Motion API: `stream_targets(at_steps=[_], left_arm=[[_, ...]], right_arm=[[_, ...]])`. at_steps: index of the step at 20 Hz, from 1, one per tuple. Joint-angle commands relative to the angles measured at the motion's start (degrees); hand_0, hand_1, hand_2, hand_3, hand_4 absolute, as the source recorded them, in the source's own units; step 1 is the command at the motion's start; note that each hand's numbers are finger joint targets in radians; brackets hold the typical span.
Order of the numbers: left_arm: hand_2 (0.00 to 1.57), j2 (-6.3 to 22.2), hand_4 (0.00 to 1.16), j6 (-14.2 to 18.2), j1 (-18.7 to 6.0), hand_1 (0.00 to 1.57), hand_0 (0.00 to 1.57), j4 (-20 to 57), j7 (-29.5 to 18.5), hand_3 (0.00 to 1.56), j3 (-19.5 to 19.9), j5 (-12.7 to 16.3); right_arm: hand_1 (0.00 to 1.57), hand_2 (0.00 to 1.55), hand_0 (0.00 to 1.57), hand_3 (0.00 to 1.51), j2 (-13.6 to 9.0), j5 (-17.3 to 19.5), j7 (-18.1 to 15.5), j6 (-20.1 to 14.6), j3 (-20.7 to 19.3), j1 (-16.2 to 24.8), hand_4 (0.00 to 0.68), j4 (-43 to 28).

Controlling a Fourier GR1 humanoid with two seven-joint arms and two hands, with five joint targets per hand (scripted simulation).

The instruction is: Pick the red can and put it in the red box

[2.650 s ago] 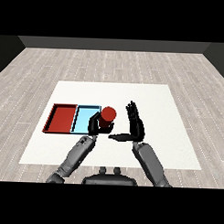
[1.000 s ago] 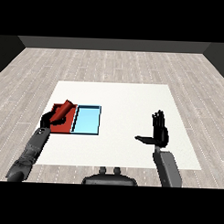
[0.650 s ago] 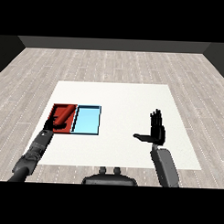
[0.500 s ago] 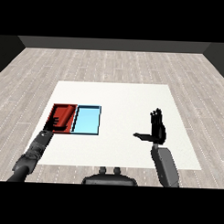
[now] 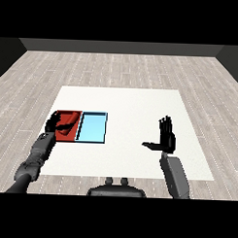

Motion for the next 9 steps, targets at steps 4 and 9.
stream_targets(at_steps=[4,9], left_arm=[[0.00,-8.70,0.00,-16.91,0.74,0.00,0.00,-13.78,-18.32,0.00,10.70,14.26],[0.00,-16.36,0.00,-20.06,9.30,0.00,0.00,-26.44,-23.17,0.00,5.40,13.41]], right_arm=[[0.00,0.00,0.00,0.00,-2.44,-0.50,-1.50,3.30,-1.23,0.16,0.000,1.22],[0.00,0.00,0.00,0.00,-1.09,2.09,-4.01,3.48,1.43,1.89,0.000,1.37]])
